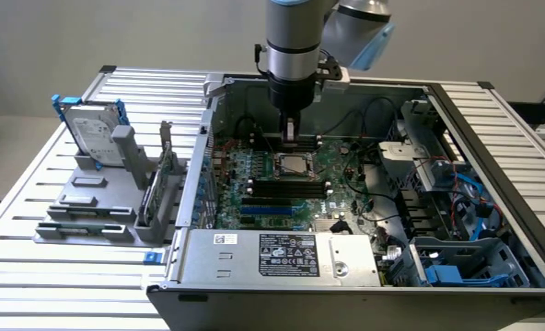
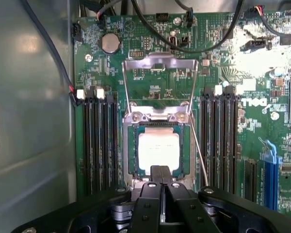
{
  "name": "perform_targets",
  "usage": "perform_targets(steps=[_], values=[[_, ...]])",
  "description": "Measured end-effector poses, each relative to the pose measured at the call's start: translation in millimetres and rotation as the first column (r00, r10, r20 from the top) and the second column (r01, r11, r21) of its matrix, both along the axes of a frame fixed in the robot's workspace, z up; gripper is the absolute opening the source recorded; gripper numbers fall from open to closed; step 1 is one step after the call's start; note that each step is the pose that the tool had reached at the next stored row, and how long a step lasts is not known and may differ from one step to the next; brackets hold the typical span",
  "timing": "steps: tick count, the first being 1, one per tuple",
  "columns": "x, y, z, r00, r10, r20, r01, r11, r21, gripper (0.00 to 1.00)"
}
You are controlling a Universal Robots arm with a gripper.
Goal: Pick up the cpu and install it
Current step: 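Place the cpu into insertion slot, then close the cpu cover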
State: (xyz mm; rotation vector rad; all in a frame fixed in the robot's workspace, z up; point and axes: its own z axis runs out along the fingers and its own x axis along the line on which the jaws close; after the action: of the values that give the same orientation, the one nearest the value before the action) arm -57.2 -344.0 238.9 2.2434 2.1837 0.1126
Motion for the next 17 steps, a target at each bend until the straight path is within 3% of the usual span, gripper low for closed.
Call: perform_targets(steps=[17], values=[[-4.4,-0.5,3.4,1.0,0.0,0.0,0.0,1.0,0.0051,0.11]])
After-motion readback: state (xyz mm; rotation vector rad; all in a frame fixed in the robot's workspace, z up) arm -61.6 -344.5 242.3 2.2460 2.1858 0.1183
